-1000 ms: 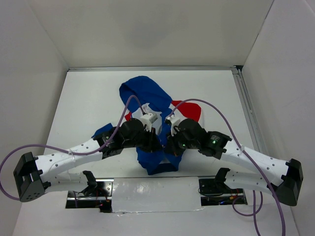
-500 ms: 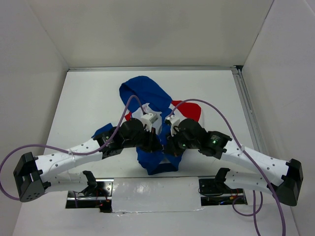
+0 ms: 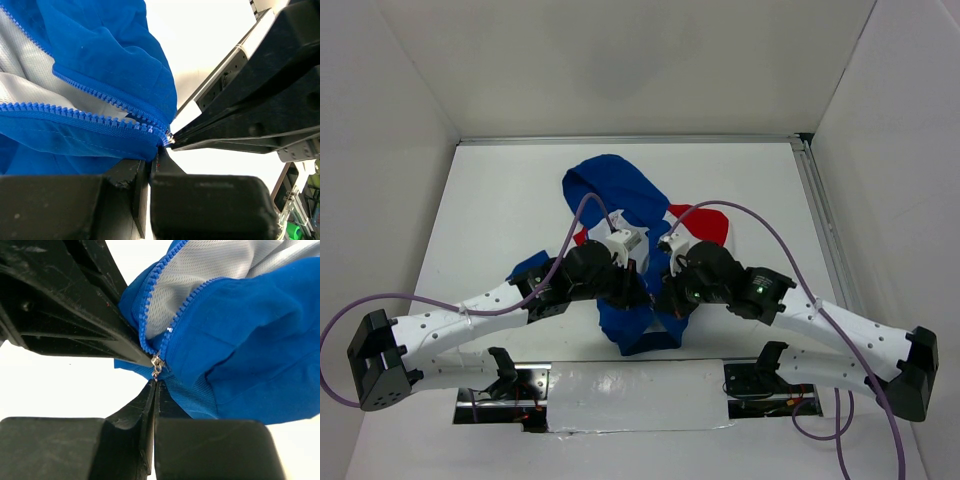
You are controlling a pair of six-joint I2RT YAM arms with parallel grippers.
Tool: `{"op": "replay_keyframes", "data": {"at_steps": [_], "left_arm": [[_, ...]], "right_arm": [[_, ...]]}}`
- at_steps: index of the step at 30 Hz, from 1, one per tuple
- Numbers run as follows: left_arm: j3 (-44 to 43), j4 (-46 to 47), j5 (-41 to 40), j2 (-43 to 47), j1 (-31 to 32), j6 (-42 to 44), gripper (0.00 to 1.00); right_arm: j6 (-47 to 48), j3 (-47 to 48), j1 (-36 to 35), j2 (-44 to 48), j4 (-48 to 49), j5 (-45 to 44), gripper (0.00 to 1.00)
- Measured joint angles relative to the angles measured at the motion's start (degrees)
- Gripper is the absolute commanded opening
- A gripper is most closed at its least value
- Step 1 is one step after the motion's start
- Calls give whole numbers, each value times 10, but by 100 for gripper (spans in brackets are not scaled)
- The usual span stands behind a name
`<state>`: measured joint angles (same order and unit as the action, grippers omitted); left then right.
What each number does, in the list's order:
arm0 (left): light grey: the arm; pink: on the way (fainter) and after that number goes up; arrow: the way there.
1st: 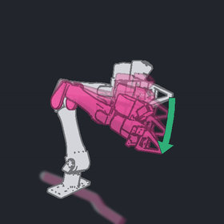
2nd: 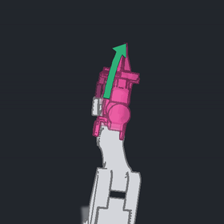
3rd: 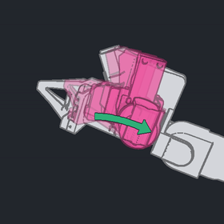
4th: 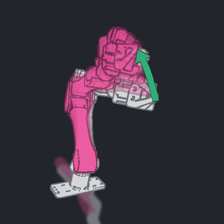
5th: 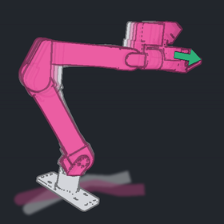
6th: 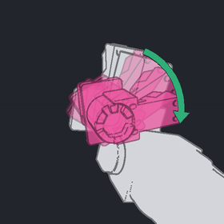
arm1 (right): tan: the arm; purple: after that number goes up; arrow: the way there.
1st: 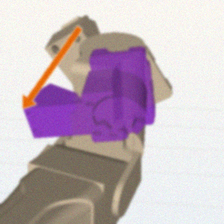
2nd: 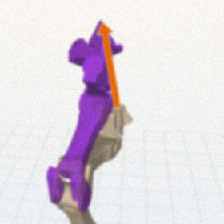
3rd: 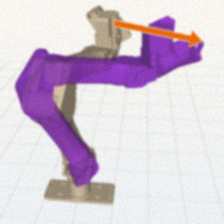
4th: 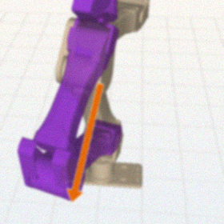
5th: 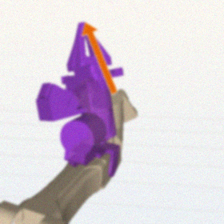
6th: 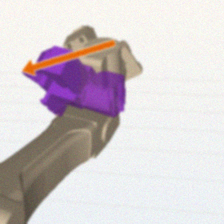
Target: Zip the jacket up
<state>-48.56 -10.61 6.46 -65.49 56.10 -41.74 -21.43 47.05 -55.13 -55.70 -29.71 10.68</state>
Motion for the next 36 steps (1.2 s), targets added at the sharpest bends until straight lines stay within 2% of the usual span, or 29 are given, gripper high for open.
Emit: {"op": "replay_keyframes", "data": {"at_steps": [10, 16, 20, 24, 29, 33, 35, 36], "left_arm": [[0, 17, -13, 0, 0, -2, 0], [2, 17, -11, 0, 0, -2, 0], [2, 15, -11, 0, 0, 0, 0], [2, 14, -12, 1, 0, 0, 0], [4, 16, -13, 5, -1, -2, 0], [10, 6, -14, 12, -1, -5, 0], [10, 5, -12, 19, -1, -5, 0], [10, 6, -11, 23, -1, -5, 0]], "right_arm": [[-21, 17, 0, 20, -24, -49, 1], [-21, 16, 0, 14, -23, -42, 1], [-21, 16, 0, 4, -20, -43, 9], [-21, 15, 0, -2, -16, -48, 9], [-38, -20, 0, -2, 45, -23, 7], [-57, -56, 0, 2, 101, -5, 11], [-66, -67, 1, 12, 122, -1, 18], [-70, -71, 3, 18, 129, 0, 18]]}}
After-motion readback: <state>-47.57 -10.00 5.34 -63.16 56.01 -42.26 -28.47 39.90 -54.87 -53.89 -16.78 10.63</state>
